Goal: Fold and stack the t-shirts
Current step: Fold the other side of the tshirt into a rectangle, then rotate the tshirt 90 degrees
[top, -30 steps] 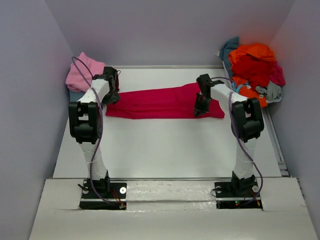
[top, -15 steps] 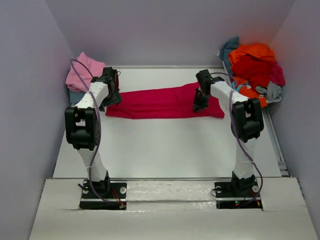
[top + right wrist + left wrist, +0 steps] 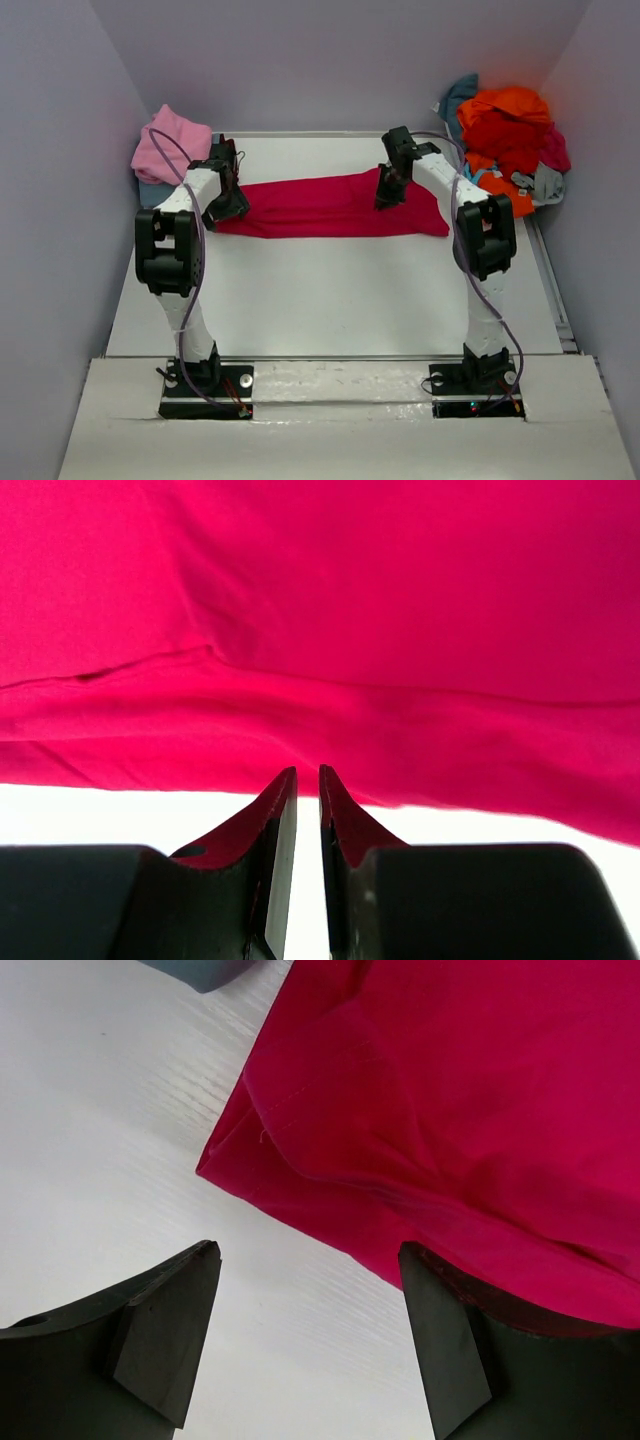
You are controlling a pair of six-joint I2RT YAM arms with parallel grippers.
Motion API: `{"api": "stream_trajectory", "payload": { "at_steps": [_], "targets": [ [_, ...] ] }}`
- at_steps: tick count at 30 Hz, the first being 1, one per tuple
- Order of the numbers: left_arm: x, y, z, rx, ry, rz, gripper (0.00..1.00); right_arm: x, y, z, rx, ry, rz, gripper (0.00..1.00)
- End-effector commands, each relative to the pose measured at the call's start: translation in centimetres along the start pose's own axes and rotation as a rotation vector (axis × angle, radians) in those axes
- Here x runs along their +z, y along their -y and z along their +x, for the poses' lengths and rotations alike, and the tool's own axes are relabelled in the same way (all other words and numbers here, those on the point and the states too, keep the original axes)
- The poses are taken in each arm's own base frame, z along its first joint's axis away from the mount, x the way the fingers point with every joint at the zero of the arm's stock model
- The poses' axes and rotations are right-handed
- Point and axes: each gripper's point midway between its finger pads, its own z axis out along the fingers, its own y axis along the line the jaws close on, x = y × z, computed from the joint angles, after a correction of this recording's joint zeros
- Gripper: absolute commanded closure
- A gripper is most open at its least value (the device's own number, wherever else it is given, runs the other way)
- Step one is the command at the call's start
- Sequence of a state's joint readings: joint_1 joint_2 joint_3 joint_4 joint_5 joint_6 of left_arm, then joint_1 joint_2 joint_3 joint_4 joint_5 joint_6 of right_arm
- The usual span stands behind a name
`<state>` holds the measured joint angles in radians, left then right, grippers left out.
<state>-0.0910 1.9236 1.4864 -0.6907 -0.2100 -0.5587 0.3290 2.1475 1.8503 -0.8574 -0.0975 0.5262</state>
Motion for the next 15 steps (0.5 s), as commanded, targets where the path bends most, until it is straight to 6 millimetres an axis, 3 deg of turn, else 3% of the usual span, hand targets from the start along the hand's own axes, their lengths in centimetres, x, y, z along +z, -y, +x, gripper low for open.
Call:
{"api": "stream_trajectory", "payload": {
  "at_steps": [1, 10, 15],
  "targets": [
    [0.8, -0.3, 0.8, -0.006, -0.03, -0.036, 0.17, -0.2, -2.2, -0.3, -0.046, -0.007, -0.041, 0.79],
    [0.9, -1.8, 1.5, -0.014, -0.038, -0.106, 0.16, 0.4, -3.4, -0.2, -0.072, -0.018, -0.056, 0.79],
    [1.6, -2.3, 2.7, -0.008, -0.08, -0.135, 0.16, 0.6, -5.2, -0.1, -0.109, -0.024, -0.112, 0.79]
  ]
}}
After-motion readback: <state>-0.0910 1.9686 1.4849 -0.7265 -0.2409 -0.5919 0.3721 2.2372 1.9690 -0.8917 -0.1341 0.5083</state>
